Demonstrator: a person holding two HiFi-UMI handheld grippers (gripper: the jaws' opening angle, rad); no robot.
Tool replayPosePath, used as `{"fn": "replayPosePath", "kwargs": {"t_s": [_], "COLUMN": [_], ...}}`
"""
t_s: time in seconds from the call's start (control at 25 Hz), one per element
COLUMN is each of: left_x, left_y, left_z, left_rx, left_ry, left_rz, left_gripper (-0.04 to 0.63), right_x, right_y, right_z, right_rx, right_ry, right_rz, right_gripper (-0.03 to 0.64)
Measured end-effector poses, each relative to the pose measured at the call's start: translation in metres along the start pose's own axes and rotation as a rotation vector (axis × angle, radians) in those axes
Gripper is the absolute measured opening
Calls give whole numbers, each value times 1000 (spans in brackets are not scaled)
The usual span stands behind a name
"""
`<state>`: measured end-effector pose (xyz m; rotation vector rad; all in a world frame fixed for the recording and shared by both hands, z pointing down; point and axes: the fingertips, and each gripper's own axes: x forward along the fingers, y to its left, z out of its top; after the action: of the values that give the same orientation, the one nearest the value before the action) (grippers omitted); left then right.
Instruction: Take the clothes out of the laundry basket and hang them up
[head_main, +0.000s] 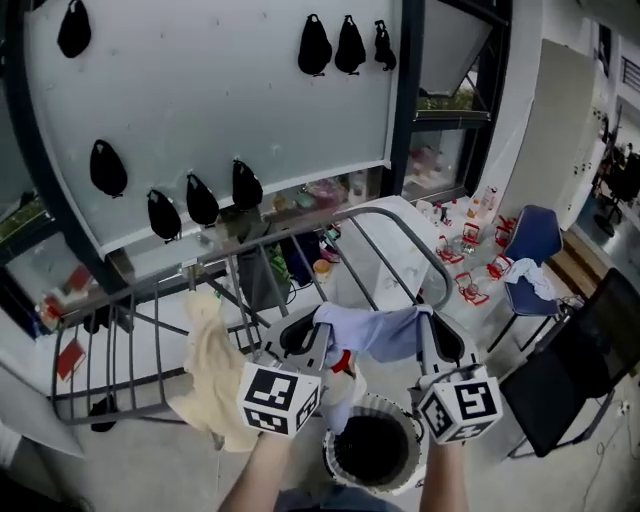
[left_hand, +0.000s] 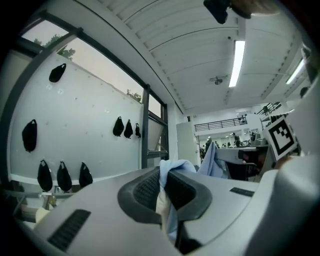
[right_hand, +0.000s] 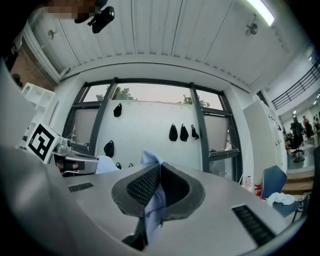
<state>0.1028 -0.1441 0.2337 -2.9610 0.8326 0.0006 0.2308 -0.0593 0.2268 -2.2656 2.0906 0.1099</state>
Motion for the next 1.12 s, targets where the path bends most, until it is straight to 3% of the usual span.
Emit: {"fn": "replayPosePath", "kwargs": {"t_s": [0.16, 0.4, 1.12], "left_x": [-13, -18, 88], "left_y": [38, 79, 220], "left_z": [7, 8, -21], "left_rx": [0, -4, -59], "left_ry": [4, 31, 53], "left_rz": [106, 181, 180], "left_gripper": [29, 29, 29], "right_x": [45, 93, 280], "right_y": [30, 61, 71], "right_z": [5, 4, -12], "right_rx": [9, 19, 7], "right_ry": [-2, 11, 38], "right_rz": [111, 208, 244], "right_gripper": [8, 8, 8]}}
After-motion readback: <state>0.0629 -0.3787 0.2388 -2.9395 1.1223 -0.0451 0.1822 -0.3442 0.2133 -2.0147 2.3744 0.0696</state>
